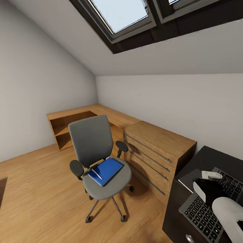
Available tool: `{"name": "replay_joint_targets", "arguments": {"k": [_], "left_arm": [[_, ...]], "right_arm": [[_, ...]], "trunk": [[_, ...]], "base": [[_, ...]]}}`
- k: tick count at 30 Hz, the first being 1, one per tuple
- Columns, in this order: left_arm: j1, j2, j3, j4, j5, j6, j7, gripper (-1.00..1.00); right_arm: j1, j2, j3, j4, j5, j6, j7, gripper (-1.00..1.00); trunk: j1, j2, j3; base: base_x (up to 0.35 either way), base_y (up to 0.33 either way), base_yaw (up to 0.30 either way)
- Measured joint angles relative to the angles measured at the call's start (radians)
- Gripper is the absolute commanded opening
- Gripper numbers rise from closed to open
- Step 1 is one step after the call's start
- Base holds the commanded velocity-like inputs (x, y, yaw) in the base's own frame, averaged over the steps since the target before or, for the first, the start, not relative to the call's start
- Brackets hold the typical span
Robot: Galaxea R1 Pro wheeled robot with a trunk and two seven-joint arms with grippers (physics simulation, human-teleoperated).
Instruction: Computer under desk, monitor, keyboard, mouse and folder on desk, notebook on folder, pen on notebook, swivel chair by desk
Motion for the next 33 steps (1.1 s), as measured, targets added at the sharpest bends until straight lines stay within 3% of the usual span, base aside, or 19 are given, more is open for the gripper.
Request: {"name": "replay_joint_targets", "arguments": {"k": [10,21,33], "left_arm": [[0.0,-0.001,-0.003,0.027,-0.003,-0.003,0.0,1.0],[0.0,-0.003,-0.008,0.037,-0.006,-0.003,0.0,1.0],[0.0,-0.003,-0.012,0.063,-0.008,-0.003,-0.003,1.0]], "right_arm": [[0.0,-0.001,-0.003,-0.013,-0.003,-0.015,0.002,1.0],[0.0,-0.001,-0.004,-0.013,-0.006,-0.116,0.002,1.0],[0.0,-0.002,-0.004,-0.011,-0.007,-0.118,0.004,1.0]], "trunk": [[0.0,0.0,0.0],[0.0,0.0,0.0],[0.0,0.0,0.0]], "base": [[0.0,-0.123,0.0],[0.0,-0.035,0.0],[0.121,0.0,0.0]]}}
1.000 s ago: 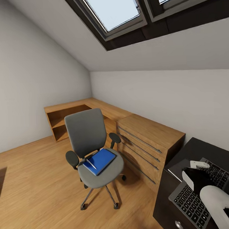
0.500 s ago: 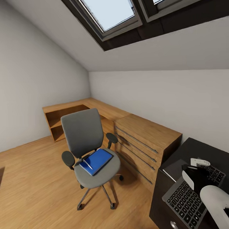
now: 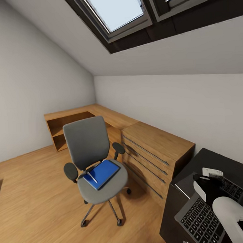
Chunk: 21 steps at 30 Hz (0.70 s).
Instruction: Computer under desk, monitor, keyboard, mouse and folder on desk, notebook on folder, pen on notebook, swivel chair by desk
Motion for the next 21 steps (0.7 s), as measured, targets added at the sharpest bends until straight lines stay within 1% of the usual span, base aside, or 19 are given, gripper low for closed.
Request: {"name": "replay_joint_targets", "arguments": {"k": [8,12,13,14,15,17,18,20,21], "left_arm": [[0.0,-0.002,-0.013,0.006,-0.012,0.0,0.0,1.0],[0.0,-0.002,-0.016,0.008,-0.015,-0.011,-0.001,1.0],[0.0,-0.002,-0.016,0.009,-0.015,-0.027,-0.001,1.0],[0.0,-0.002,-0.016,0.009,-0.015,-0.03,-0.001,1.0],[0.0,-0.002,-0.016,0.009,-0.015,-0.033,-0.001,1.0],[0.0,-0.002,-0.016,0.009,-0.015,-0.036,-0.001,1.0],[0.0,-0.002,-0.016,0.009,-0.015,-0.037,-0.001,1.0],[0.0,-0.003,-0.016,0.01,-0.015,-0.039,-0.001,1.0],[0.0,-0.002,-0.016,0.01,-0.015,-0.039,-0.001,1.0]], "right_arm": [[0.0,-0.003,-0.001,0.007,0.0,-0.001,0.0,1.0],[0.0,-0.008,-0.006,0.008,0.001,-0.001,0.0,1.0],[0.0,-0.016,-0.019,0.009,0.0,-0.001,0.0,1.0],[0.0,-0.018,-0.027,0.009,0.0,-0.002,0.0,1.0],[0.0,-0.021,-0.046,0.009,0.0,-0.002,0.0,1.0],[-0.001,-0.023,-0.07,0.008,0.0,-0.002,0.0,1.0],[0.0,-0.024,-0.091,0.008,0.0,-0.003,0.0,1.0],[0.0,-0.025,-0.113,0.008,0.0,-0.003,0.001,1.0],[0.0,-0.025,-0.118,0.008,0.0,-0.003,0.001,1.0]], "trunk": [[0.0,0.0,0.0],[0.0,0.0,0.0],[0.0,0.0,0.0],[0.0,0.0,0.0],[0.0,0.0,0.0],[0.0,0.0,0.0],[0.0,0.0,0.0],[0.0,0.0,0.0],[0.0,0.0,0.0]], "base": [[0.013,-0.002,0.0],[0.13,-0.077,0.0],[0.143,-0.106,0.0],[0.105,-0.081,0.0],[0.084,-0.065,0.0],[0.055,-0.042,0.0],[0.034,-0.027,0.0],[0.02,-0.015,0.0],[0.014,-0.011,0.0]]}}
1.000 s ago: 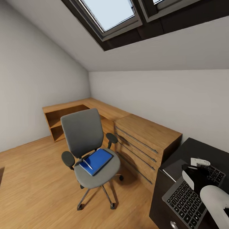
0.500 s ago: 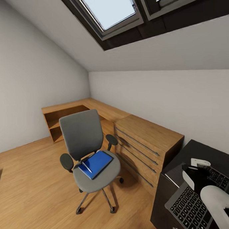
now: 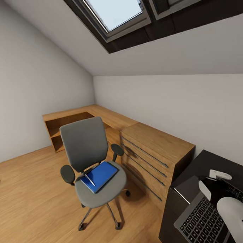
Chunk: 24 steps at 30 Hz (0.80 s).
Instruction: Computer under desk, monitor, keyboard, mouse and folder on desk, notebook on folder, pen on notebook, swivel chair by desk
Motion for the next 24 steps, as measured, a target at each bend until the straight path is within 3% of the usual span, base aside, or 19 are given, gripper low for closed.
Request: {"name": "replay_joint_targets", "arguments": {"k": [4,16,24], "left_arm": [[0.0,-0.001,0.0,0.0,0.0,-0.001,0.0,1.0],[0.0,0.0,0.0,0.0,0.0,-0.002,0.0,1.0],[0.0,0.0,0.0,0.0,0.0,-0.003,0.0,1.0]], "right_arm": [[0.0,0.001,-0.016,0.0,0.0,0.001,-0.001,1.0],[0.0,0.006,-0.017,-0.002,0.0,-0.001,-0.003,1.0],[0.0,0.008,-0.016,0.001,0.005,0.001,-0.005,1.0]], "trunk": [[0.0,0.0,0.0],[0.0,0.0,0.0],[0.0,0.0,0.001]], "base": [[0.006,-0.005,0.0],[0.0,0.0,-0.003],[0.0,0.0,-0.124]]}}
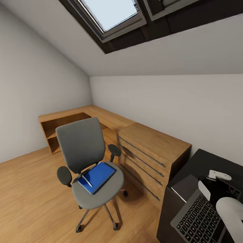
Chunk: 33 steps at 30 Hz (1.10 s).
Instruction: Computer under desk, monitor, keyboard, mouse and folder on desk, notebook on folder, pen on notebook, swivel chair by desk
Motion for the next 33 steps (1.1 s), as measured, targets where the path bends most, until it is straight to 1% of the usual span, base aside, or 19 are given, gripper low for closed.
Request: {"name": "replay_joint_targets", "arguments": {"k": [7,17,28,29,33], "left_arm": [[0.0,0.0,0.001,0.0,0.0,0.0,0.0,1.0],[0.0,0.0,0.001,-0.001,0.0,0.0,0.0,1.0],[0.0,-0.003,0.0,-0.001,0.0,0.0,0.0,1.0],[0.001,-0.004,0.0,0.0,0.0,0.0,0.0,1.0],[0.001,-0.012,-0.001,0.0,-0.001,0.0,0.0,1.0]], "right_arm": [[0.0,0.001,0.001,0.0,0.003,0.0,-0.001,1.0],[0.0,0.001,0.001,0.0,0.002,-0.001,-0.001,1.0],[0.0,0.003,0.002,-0.009,0.001,-0.001,-0.002,1.0],[0.0,0.003,0.002,-0.015,-0.001,0.001,-0.003,1.0],[0.002,0.004,-0.001,-0.107,-0.007,0.029,0.0,1.0]], "trunk": [[0.0,0.0,0.0],[0.0,0.0,0.0],[0.0,0.0,0.0],[0.0,0.0,0.0],[0.0,0.0,0.0]], "base": [[0.0,0.0,-0.035],[0.0,0.0,-0.123],[0.0,0.0,-0.016],[0.0,0.0,0.0],[0.0,0.0,0.0]]}}
